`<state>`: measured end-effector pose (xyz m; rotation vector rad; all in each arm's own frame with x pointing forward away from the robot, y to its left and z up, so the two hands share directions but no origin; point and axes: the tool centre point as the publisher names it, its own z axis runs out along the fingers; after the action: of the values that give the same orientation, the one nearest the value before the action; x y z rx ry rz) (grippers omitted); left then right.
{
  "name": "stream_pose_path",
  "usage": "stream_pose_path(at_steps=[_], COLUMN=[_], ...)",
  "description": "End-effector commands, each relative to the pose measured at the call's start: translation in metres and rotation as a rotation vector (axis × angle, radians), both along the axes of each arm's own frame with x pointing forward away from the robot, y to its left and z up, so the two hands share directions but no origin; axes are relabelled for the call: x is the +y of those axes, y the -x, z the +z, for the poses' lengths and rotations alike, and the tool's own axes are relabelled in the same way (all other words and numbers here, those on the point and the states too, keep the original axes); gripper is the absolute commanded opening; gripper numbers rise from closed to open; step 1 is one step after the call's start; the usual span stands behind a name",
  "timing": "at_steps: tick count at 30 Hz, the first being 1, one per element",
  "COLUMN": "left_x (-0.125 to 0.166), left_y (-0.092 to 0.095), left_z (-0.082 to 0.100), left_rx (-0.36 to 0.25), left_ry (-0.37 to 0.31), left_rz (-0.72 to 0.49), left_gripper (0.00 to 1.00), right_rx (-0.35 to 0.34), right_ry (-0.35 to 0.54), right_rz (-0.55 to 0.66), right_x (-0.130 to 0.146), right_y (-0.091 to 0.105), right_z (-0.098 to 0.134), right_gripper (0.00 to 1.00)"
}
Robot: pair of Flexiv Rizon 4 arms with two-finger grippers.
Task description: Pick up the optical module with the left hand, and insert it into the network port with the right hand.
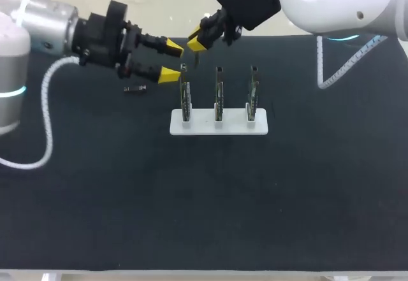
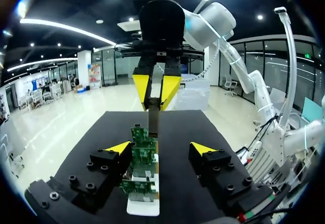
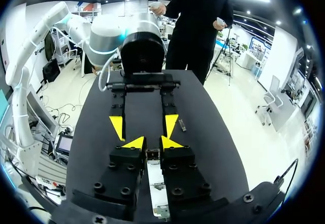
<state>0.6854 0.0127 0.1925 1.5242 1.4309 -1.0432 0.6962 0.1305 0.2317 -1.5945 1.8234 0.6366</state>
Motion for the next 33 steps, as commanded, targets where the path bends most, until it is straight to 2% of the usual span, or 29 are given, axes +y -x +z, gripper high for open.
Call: stream_pose_path(at_steps=[1,6,13,15,26,33], left_x=[0.02,0.042,0.077,0.086,0.113,0.113], left_y=[0.001,-0.003,-0.006,-0.006,-0.01,-0.01], left_z=[0.013,0.01,0.006,0.005,0.005,0.005], left_rx=[0.001,-0.023,-0.06,-0.093,-0.061,-0.061], left_ry=[-0.12,-0.209,-0.258,-0.235,-0.243,-0.243], left_rz=[-0.018,-0.028,-0.07,-0.084,-0.016,-0.016], left_gripper=[1.0,1.0,1.0,1.0,1.0,1.0], right_rx=[0.003,0.0,-0.006,-0.008,-0.016,-0.011], right_ry=[0.001,0.004,0.003,0.003,0.004,0.012], right_rz=[0.01,0.025,0.051,0.06,0.107,0.131], right_x=[0.001,0.002,0.004,0.005,0.015,0.018], right_y=[-0.004,-0.006,-0.01,-0.011,-0.017,-0.019], right_z=[0.0,0.0,-0.001,-0.002,-0.004,-0.002], right_gripper=[0.0,0.0,0.0,0.0,0.0,0.0])
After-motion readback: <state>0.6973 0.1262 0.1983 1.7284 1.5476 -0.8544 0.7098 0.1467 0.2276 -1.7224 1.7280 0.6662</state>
